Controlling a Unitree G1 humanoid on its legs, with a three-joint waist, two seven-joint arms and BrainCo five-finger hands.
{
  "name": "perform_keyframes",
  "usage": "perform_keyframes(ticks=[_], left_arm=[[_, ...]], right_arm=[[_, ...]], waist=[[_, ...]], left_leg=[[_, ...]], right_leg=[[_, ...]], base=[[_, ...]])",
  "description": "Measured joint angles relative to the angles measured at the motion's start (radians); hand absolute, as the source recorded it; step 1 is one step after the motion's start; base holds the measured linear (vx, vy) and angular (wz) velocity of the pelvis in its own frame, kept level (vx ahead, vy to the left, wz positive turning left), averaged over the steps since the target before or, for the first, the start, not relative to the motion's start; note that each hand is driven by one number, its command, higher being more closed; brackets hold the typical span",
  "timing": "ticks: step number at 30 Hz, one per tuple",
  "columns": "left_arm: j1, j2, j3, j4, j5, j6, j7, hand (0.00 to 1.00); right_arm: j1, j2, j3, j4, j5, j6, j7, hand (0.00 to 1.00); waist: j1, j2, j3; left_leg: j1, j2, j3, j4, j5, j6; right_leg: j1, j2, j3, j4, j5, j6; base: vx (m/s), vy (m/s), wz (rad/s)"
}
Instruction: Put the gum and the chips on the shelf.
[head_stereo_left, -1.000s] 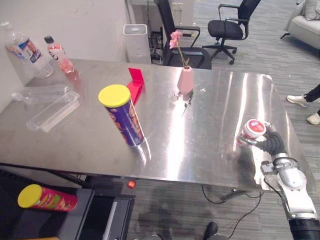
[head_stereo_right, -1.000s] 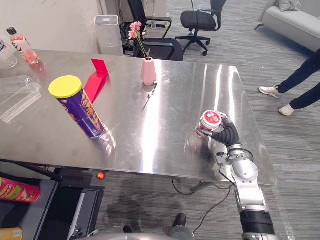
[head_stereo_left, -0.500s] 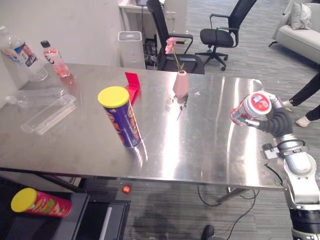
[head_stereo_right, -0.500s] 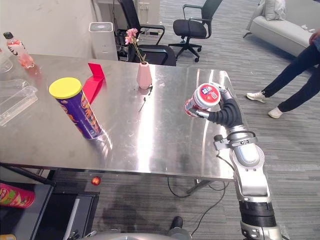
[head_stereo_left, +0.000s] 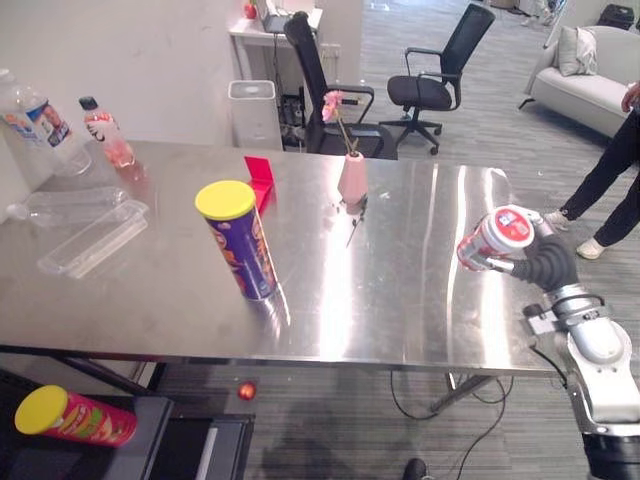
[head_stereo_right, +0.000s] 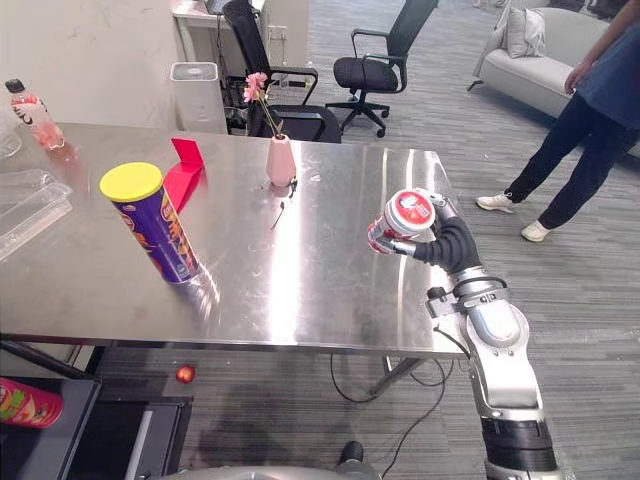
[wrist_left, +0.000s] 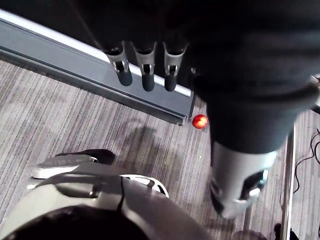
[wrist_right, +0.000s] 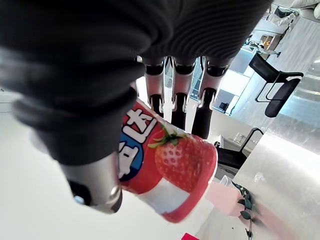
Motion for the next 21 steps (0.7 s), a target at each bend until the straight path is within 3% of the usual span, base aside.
perform_keyframes(ticks=[6,9,12,13,14,16,17,18,21], left_arm=[[0.002,-0.013,0.016,-0.002,-0.022,0.013,0.04,0.0],[0.004,-0.041,0.035,-0.014,-0.058,-0.004,0.049,0.0],[0.017,-0.057,0.038,-0.022,-0.081,-0.026,0.059,0.0],[0.025,-0.061,0.044,-0.019,-0.079,-0.029,0.059,0.0],[0.023,-0.07,0.054,-0.007,-0.078,-0.028,0.058,0.0],[0.036,-0.074,0.067,0.001,-0.078,-0.021,0.057,0.0],[0.047,-0.075,0.079,0.012,-0.077,-0.019,0.057,0.0],[0.05,-0.077,0.081,0.021,-0.075,-0.019,0.056,0.0],[0.056,-0.074,0.08,0.023,-0.04,-0.022,0.047,0.0]], right_arm=[[-0.068,0.016,0.09,0.067,0.005,0.0,0.004,1.0],[-0.157,0.021,0.136,0.169,-0.011,0.003,-0.01,1.0],[-0.17,0.019,0.114,0.202,-0.021,0.003,-0.032,1.0],[-0.158,0.017,0.089,0.199,-0.032,0.002,-0.047,1.0],[-0.145,0.014,0.049,0.196,-0.048,-0.001,-0.059,1.0],[-0.112,0.011,0.015,0.193,-0.053,-0.001,-0.087,1.0],[-0.087,0.002,-0.006,0.182,-0.053,0.0,-0.097,1.0],[-0.055,-0.016,-0.029,0.159,-0.053,0.002,-0.109,1.0],[0.006,-0.027,-0.076,0.109,-0.052,0.008,-0.119,1.0]], waist=[[0.012,0.003,-0.001],[0.063,0.027,0.009],[0.059,0.041,0.029],[0.053,0.043,0.027],[0.055,0.044,0.036],[0.052,0.046,0.034],[0.047,0.044,0.034],[0.024,0.058,0.027],[0.005,0.052,0.009]], left_leg=[[-0.071,0.008,-0.098,0.065,0.003,0.003],[-0.14,0.022,-0.123,0.124,0.008,0.001],[-0.209,0.029,0.06,0.193,0.092,0.035],[-0.192,0.011,0.127,0.105,0.152,0.057],[-0.175,0.036,0.268,0.167,0.091,0.111],[-0.141,0.085,0.409,0.275,0.027,0.133],[-0.102,0.119,0.472,0.307,0.023,0.126],[-0.088,0.142,0.481,0.299,0.041,0.091],[-0.13,0.092,0.499,0.232,0.048,0.098]], right_leg=[[0.019,-0.004,-0.082,-0.01,-0.005,-0.007],[0.041,0.001,-0.174,-0.016,-0.014,-0.011],[0.08,-0.021,-0.282,0.003,-0.07,-0.011],[0.098,-0.04,-0.34,0.006,-0.078,-0.018],[0.105,-0.055,-0.424,0.025,-0.092,-0.018],[0.111,-0.085,-0.487,0.08,-0.121,-0.02],[0.117,-0.11,-0.527,0.119,-0.134,-0.021],[0.118,-0.12,-0.578,0.166,-0.146,-0.017],[0.102,-0.155,-0.645,0.204,-0.149,-0.014]], base=[[-0.02,-0.046,0.46],[-0.08,-0.079,0.83],[-0.12,-0.034,1.63],[-0.15,0.062,1.78],[-0.15,0.072,1.69],[-0.05,0.06,1.22],[0.01,0.082,1.47],[0.01,0.103,1.34],[-0.07,0.188,1.01]])
